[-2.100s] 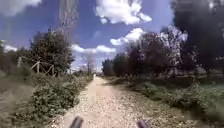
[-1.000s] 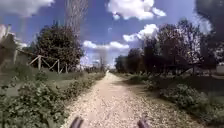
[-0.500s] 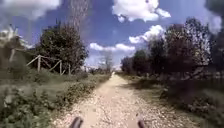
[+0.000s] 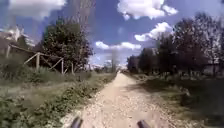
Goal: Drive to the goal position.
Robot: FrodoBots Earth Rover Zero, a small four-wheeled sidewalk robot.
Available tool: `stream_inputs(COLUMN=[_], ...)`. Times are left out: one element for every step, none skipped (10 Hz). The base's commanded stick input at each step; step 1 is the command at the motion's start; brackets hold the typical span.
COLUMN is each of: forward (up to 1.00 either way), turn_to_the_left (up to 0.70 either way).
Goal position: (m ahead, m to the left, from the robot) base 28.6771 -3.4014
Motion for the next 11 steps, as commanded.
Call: stream_inputs(forward=[0.85, 0.85, 0.85, 0.85, 0.85, 0.85, 0.85, 0.85, 0.85, 0.85, 0.85], turn_to_the_left=[0.00, -0.11, -0.27, -0.06, 0.00, -0.13, -0.24, -0.09, 0.00, 0.00, 0.00])
